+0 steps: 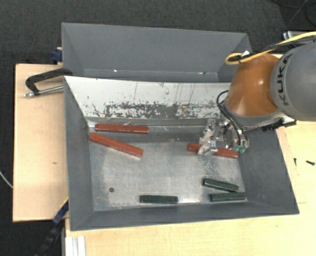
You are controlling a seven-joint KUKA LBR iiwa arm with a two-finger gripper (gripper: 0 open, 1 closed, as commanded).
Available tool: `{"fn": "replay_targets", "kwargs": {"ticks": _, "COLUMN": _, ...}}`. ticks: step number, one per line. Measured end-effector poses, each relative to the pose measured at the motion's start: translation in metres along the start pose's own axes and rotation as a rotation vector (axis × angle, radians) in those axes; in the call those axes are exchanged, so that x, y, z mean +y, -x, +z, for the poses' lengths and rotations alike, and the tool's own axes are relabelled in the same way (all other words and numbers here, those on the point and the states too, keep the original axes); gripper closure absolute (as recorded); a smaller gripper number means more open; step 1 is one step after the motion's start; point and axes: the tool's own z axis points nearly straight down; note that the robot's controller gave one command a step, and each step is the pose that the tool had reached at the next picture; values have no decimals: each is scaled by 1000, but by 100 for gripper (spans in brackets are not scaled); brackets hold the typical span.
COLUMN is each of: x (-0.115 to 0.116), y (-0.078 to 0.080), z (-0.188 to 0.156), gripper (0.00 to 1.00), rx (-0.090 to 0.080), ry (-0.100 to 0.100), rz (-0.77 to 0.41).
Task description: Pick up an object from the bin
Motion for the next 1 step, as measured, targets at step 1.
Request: {"fn": "replay_targets", "kwargs": {"ticks": 1, "x": 0, "y": 0, "z": 0, "gripper": 0, "rx": 0, "ry": 0, "rz": 0}}
